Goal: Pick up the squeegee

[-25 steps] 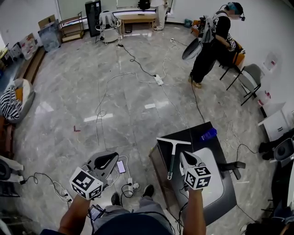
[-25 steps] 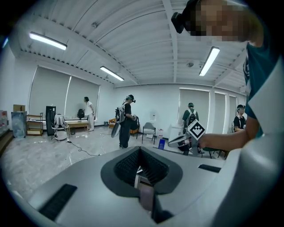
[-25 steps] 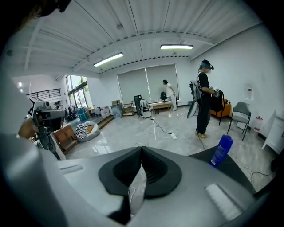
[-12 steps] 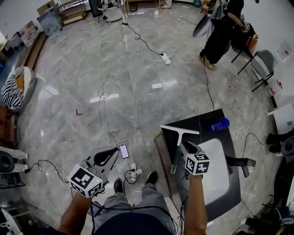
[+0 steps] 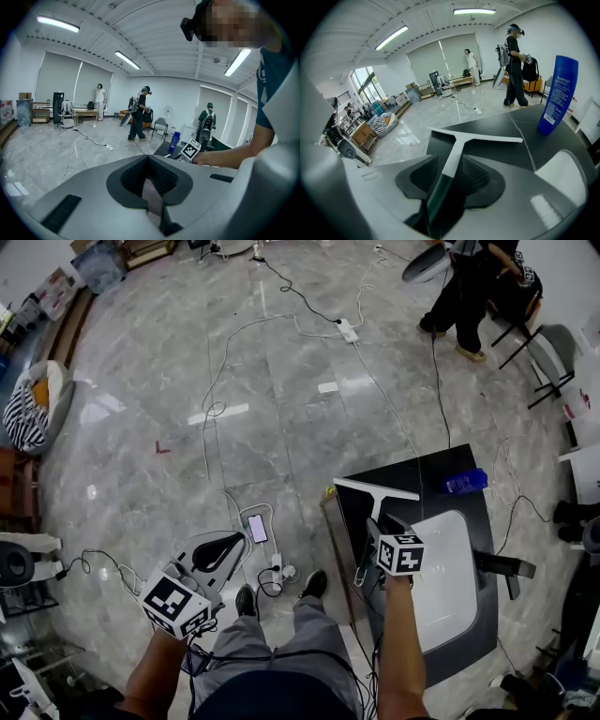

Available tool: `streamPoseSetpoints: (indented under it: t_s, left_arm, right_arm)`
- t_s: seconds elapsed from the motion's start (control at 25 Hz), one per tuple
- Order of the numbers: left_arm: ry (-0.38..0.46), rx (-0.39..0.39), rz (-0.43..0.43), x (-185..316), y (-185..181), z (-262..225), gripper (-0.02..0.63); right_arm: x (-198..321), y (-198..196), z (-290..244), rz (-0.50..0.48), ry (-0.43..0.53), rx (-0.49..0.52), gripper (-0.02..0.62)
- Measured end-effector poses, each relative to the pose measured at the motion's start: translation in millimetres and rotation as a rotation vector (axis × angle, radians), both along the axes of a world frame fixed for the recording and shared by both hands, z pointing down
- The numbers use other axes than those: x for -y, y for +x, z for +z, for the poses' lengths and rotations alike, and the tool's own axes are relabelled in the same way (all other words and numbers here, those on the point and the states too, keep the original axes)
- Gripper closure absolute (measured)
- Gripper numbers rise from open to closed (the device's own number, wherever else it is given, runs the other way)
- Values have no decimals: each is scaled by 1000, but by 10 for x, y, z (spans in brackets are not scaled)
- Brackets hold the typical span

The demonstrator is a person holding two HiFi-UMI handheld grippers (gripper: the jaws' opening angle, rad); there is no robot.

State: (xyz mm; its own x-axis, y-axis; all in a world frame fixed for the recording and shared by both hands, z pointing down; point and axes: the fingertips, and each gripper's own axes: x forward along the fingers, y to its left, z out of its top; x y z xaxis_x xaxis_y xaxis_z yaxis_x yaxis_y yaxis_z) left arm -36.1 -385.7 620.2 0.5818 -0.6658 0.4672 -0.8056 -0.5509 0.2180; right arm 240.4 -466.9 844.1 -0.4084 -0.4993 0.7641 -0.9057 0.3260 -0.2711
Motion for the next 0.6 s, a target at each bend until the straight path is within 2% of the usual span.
streamPoseSetpoints:
  t_s: [0.32,0.48,0.6]
  left_arm:
    - [-16,-6,-15,62,-55,105,600]
    - [-12,-10,-14,61,-99,49,601]
    - [1,-7,-10,70,-149,-52,600]
  right_arm:
    - [37,-69,290,6,-73,-5,425]
    - [45,-47,260,74,-94,6,474]
    - [51,20,109,110,-63,-5,491]
